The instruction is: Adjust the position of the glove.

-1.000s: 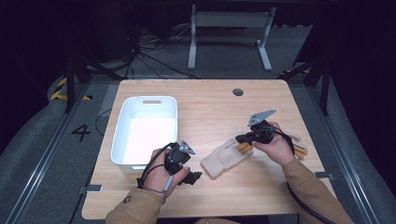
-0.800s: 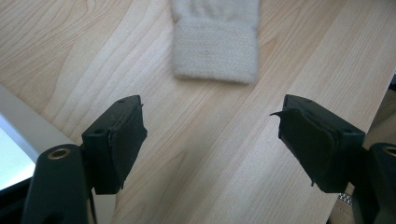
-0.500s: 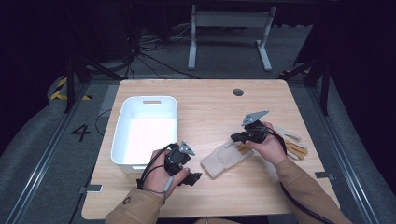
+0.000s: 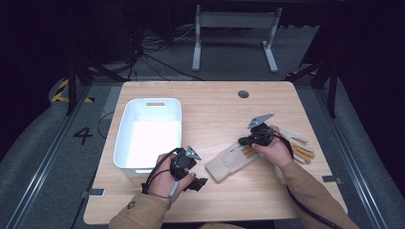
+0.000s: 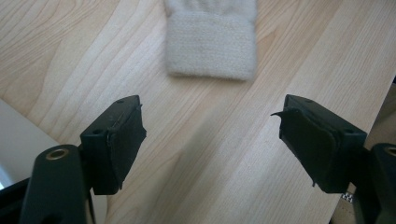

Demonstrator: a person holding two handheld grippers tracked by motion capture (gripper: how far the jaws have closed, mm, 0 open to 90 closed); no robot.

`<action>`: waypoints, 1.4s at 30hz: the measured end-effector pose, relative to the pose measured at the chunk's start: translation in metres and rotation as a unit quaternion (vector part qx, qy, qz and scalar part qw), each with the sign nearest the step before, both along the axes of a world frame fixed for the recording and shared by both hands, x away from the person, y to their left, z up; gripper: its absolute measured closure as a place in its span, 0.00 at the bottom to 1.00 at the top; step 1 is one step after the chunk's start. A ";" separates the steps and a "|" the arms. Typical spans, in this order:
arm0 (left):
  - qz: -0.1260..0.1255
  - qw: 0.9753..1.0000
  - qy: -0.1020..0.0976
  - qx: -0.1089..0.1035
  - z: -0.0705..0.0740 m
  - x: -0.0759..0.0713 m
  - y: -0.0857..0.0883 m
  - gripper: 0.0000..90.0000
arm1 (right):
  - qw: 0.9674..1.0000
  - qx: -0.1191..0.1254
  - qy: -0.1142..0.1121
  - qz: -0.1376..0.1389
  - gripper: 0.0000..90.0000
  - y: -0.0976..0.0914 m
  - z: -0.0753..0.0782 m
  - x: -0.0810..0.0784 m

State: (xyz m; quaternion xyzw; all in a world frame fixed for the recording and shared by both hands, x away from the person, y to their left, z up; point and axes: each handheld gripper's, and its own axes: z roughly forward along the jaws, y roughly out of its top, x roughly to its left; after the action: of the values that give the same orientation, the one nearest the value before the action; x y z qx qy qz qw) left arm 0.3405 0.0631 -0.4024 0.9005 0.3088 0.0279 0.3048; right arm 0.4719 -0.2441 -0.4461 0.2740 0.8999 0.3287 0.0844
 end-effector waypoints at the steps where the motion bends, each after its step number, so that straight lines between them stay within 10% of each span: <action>1: 0.000 1.000 0.000 0.000 0.000 0.000 0.000 0.25 | 1.000 0.000 0.000 0.000 1.00 0.000 0.000 0.000; 27: -0.035 0.999 0.001 0.003 -0.001 0.010 -0.024 0.25 | 0.999 -0.035 0.005 -0.006 1.00 -0.022 0.001 -0.029; 42: -0.047 0.999 -0.001 -0.002 0.003 0.016 -0.032 0.25 | 1.000 0.001 -0.021 -0.018 0.97 -0.034 0.015 -0.047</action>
State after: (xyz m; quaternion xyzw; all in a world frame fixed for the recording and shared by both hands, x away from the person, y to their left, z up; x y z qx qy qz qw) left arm 0.3567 0.0312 -0.3997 0.9134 0.2658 0.0139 0.3079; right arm 0.4253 -0.2780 -0.4308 0.2831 0.8926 0.3338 0.1085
